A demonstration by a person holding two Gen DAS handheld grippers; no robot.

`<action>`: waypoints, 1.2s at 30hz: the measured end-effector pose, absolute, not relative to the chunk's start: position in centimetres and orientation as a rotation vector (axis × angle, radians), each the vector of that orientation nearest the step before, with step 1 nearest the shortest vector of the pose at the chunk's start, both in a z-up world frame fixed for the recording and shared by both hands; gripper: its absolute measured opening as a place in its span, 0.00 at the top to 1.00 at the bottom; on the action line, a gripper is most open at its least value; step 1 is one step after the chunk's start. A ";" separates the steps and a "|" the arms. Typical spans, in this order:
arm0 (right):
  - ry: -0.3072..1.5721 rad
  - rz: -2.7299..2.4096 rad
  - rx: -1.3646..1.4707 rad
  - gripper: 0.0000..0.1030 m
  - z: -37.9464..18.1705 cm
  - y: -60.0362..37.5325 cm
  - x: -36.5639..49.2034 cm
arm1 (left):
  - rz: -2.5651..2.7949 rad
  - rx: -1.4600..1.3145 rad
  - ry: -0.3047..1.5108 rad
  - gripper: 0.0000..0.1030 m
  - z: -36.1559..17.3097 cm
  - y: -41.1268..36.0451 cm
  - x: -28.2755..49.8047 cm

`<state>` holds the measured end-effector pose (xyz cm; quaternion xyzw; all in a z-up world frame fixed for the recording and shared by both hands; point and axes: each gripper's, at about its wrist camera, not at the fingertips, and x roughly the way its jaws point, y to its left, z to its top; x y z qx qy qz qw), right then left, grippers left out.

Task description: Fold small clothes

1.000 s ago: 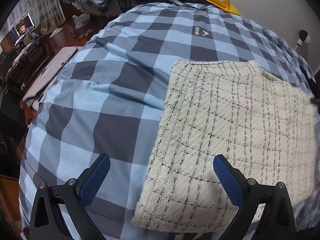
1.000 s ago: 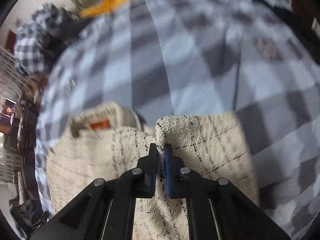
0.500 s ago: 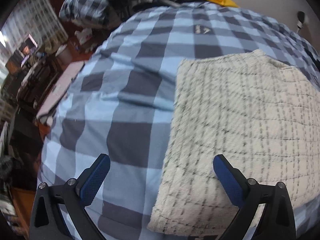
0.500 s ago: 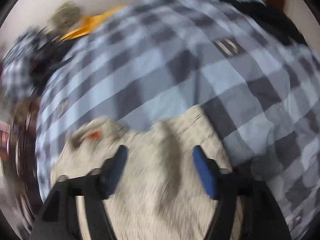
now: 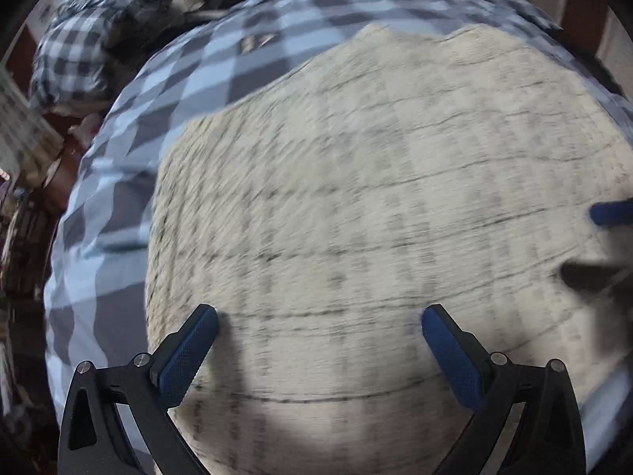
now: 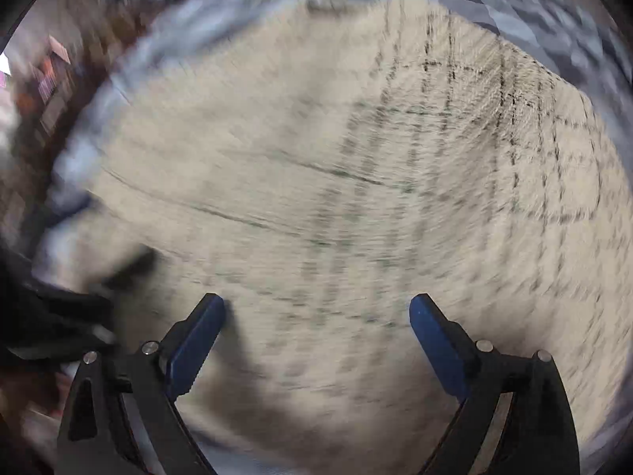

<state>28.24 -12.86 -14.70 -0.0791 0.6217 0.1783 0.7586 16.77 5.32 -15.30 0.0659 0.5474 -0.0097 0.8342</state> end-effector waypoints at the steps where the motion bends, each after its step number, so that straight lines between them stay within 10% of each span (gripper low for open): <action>1: 1.348 0.379 -0.150 0.10 -14.5 -13.7 28.7 | -0.025 0.098 1.162 0.00 -15.4 6.3 16.8; 13: 1.303 -0.463 0.226 0.10 -10.6 -36.2 30.3 | 0.445 0.032 1.158 0.00 -14.2 16.5 16.1; 20: 1.058 -0.006 0.170 0.09 -5.3 -26.3 31.2 | 0.205 -0.072 0.960 0.00 -9.8 13.7 17.2; 26: 1.272 0.311 -0.087 0.09 -12.4 -17.5 34.9 | -0.107 0.004 1.099 0.00 -13.9 7.3 23.4; 36: 1.292 -0.219 -0.049 0.09 -12.5 -31.3 38.1 | 0.154 -0.072 1.127 0.00 -16.4 15.8 26.3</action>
